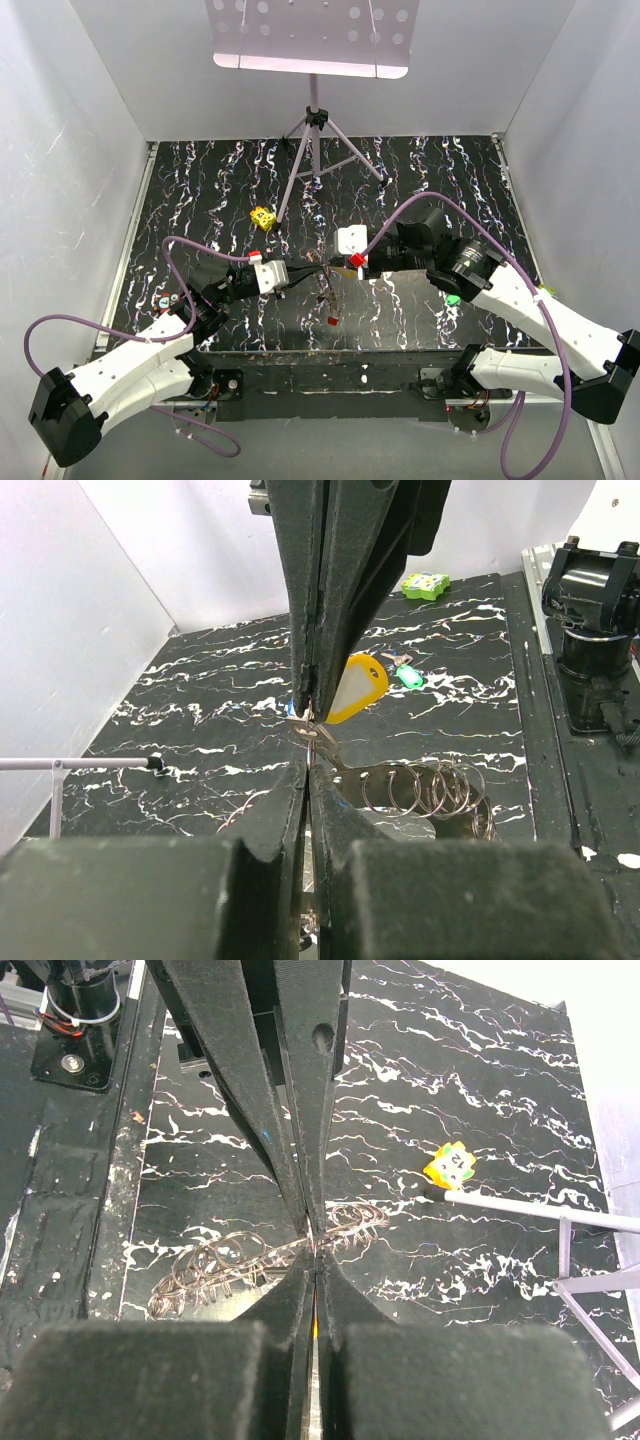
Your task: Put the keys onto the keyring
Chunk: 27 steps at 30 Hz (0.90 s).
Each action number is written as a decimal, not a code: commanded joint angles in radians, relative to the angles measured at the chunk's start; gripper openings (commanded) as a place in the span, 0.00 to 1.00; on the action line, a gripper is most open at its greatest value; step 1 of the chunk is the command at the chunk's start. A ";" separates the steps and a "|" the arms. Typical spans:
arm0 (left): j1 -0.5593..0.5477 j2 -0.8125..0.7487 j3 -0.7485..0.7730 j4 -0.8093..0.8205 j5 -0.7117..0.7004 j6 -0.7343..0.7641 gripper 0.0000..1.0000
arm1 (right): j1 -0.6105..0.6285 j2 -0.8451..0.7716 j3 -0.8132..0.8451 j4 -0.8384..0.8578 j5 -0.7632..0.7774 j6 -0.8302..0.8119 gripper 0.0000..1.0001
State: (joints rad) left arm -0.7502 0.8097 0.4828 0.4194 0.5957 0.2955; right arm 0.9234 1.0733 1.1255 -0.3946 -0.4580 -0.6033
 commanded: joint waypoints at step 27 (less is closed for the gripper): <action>0.003 -0.030 0.020 0.062 -0.020 -0.012 0.00 | 0.002 0.000 0.008 0.023 -0.005 0.008 0.01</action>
State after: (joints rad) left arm -0.7498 0.8078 0.4828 0.4282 0.5854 0.2871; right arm 0.9234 1.0748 1.1255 -0.3946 -0.4549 -0.6025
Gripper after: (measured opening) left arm 0.012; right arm 0.020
